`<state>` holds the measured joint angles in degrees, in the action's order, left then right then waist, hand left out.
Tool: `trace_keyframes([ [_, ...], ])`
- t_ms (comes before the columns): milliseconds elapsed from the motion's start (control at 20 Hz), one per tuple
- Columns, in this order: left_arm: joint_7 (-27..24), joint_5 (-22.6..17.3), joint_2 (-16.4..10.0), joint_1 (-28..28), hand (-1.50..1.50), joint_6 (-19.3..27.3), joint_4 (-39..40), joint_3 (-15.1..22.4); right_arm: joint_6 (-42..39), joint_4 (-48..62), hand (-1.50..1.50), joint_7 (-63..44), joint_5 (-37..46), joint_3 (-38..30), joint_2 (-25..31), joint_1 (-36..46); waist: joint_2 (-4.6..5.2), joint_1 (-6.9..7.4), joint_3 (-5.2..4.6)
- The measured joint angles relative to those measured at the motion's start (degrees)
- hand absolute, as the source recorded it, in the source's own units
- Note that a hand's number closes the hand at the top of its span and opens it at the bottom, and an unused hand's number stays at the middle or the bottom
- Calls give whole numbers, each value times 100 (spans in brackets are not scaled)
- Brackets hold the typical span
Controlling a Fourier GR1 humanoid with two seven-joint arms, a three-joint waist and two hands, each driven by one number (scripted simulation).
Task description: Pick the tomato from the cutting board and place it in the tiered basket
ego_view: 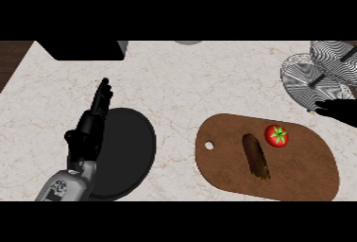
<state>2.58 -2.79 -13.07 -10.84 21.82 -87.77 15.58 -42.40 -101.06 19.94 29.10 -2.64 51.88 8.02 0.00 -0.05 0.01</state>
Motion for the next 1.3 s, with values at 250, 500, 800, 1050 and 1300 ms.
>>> trace_keyframes([
  [250, -68, 155, 144, 29, 0, -37, 62, -20, 357, 128, -150, 374, 453, 300, -34, 190, 5, 22, 1],
  [500, -56, 237, 174, 145, 0, -166, -45, -148, 739, 397, -150, 661, 941, 459, -251, 362, 3, 32, -1],
  [800, 29, 407, 369, 9, 0, -258, 53, -261, 847, 821, -150, 699, 1367, 373, -539, 493, 3, 19, -1],
  [1050, -53, 371, 312, 292, 0, -516, -152, -418, 880, 1270, -150, 800, 1630, 375, -708, 638, 2, 31, -1],
  [1300, -38, 526, 470, 140, 0, -525, -13, -487, 1044, 1634, -150, 970, 1893, 507, -960, 679, 3, 23, -2],
])
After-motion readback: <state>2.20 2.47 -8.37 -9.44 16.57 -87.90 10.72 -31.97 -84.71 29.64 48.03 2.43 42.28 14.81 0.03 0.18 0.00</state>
